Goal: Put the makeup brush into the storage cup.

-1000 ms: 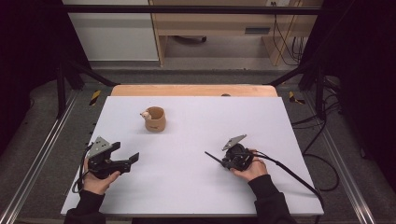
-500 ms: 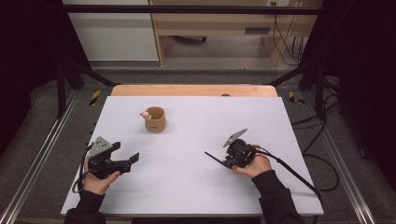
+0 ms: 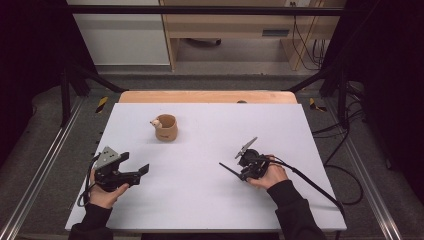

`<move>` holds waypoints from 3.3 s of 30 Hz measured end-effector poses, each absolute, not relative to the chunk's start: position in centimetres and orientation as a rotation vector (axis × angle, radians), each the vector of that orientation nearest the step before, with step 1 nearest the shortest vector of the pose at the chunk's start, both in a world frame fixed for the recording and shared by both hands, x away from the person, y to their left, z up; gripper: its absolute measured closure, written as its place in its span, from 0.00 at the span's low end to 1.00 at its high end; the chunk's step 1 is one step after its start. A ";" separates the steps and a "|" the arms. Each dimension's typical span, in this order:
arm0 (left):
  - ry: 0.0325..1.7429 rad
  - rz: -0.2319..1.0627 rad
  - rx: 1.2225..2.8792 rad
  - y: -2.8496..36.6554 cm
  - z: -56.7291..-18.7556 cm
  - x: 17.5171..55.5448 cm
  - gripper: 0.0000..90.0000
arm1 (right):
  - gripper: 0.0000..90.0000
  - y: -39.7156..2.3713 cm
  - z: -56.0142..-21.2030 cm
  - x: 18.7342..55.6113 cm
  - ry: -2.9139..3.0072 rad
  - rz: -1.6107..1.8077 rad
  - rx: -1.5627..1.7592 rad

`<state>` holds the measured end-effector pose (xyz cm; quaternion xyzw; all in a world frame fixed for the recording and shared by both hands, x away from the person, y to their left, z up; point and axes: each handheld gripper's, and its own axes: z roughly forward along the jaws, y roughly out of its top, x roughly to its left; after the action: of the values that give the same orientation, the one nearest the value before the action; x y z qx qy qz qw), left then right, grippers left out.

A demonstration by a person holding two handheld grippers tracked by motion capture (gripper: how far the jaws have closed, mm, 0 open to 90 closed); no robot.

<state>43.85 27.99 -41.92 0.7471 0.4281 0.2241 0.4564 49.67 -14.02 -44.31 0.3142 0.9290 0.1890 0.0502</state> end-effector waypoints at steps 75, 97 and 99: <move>0.989 0.546 1.923 26.6 -41.9 43.8 0.13 | 0.92 -14.7 -38.9 48.1 2.732 0.812 0.726; 0.896 0.511 2.014 24.5 -42.0 43.7 0.14 | 0.92 -13.9 -38.8 47.7 2.717 0.881 0.537; 0.893 0.510 2.017 24.5 -42.0 43.6 0.14 | 0.92 -13.8 -38.9 47.7 2.721 0.880 0.537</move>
<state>43.65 24.46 -41.97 0.8065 0.3569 0.2038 0.4249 47.68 -13.81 -38.85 0.1832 0.9288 0.3006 0.1158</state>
